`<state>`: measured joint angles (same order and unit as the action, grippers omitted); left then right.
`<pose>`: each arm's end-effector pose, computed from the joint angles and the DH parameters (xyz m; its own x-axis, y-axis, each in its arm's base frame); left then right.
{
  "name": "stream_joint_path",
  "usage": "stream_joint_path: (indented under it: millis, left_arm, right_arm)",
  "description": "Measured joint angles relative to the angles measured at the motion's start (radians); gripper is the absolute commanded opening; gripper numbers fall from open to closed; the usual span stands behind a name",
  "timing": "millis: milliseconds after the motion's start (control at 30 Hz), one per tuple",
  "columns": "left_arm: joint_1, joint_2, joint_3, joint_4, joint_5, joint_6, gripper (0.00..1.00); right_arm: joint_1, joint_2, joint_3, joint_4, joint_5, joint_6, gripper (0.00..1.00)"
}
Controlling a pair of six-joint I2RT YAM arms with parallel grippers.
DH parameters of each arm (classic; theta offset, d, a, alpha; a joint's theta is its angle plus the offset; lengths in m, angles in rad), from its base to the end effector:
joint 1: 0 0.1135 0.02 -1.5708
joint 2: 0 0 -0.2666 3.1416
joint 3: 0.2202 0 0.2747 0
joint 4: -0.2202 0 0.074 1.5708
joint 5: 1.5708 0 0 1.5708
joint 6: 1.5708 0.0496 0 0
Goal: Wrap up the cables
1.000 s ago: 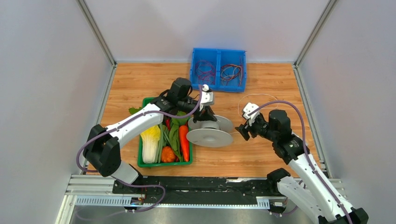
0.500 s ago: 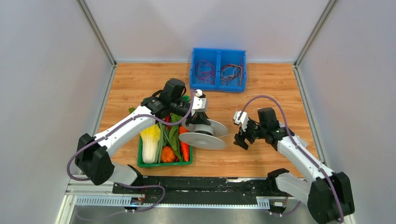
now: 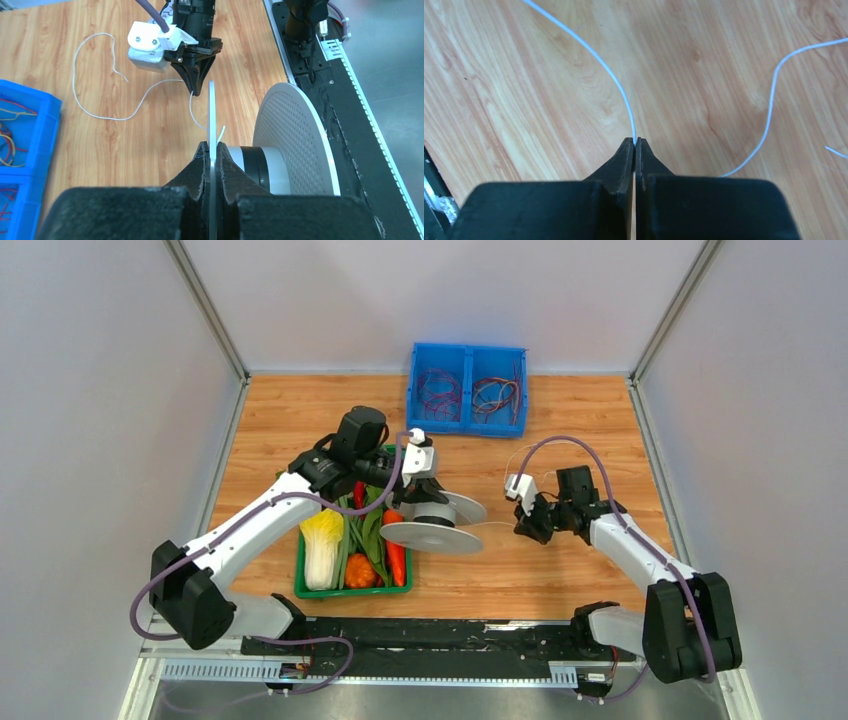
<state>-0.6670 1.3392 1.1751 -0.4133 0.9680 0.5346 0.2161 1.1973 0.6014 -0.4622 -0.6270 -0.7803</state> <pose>0.2251 -0.2292 0.3326 0.0860 0.3000 -0.9501 0.9869 -0.1562 0.0400 0.2226 0.0787 0.1614 -0.2850 -0.6458 -0.7083 -0.9220 0.3868 0.0183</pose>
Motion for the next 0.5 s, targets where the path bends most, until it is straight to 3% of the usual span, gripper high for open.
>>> stream_joint_path:
  millis: [500]
  left_arm:
    - [0.039, -0.053, 0.000, 0.022, -0.033, -0.021, 0.00]
  right_arm:
    - [-0.123, -0.014, 0.039, -0.043, -0.008, -0.076, 0.00]
